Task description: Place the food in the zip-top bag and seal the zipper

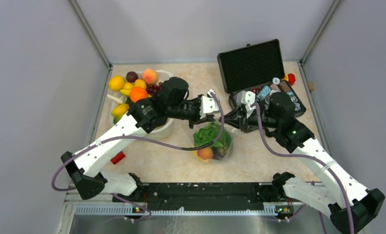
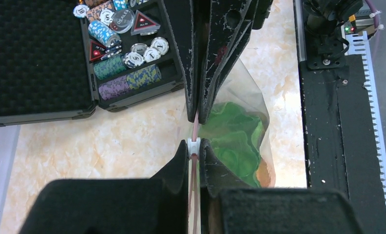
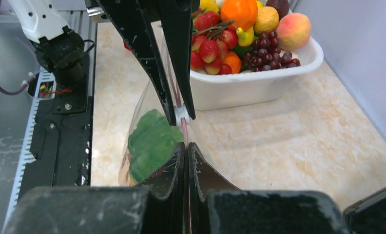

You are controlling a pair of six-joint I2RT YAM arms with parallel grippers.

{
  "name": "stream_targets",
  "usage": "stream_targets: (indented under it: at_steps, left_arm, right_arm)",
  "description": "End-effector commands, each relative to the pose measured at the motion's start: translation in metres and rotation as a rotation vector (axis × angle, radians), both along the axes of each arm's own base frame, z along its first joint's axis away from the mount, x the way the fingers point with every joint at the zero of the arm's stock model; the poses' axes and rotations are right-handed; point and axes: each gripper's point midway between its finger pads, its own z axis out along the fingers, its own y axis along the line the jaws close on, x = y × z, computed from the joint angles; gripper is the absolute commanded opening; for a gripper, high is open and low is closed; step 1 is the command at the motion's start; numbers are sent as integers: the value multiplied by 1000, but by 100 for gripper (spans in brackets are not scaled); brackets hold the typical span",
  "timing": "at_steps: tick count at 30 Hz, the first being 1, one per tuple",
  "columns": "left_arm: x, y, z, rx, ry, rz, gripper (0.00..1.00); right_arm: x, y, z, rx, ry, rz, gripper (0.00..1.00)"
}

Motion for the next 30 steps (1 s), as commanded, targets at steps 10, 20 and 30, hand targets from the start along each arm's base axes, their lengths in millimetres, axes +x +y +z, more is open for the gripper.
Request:
stream_targets:
  at_steps: [10, 20, 30]
  left_arm:
    - [7, 35, 11, -36, -170, 127, 0]
    - [10, 77, -4, 17, -189, 267, 0]
    - [15, 118, -11, 57, -199, 435, 0]
  right_arm:
    - [10, -12, -2, 37, -84, -128, 0]
    - [21, -15, -2, 57, -98, -185, 0]
    - [22, -19, -3, 60, -98, -214, 0]
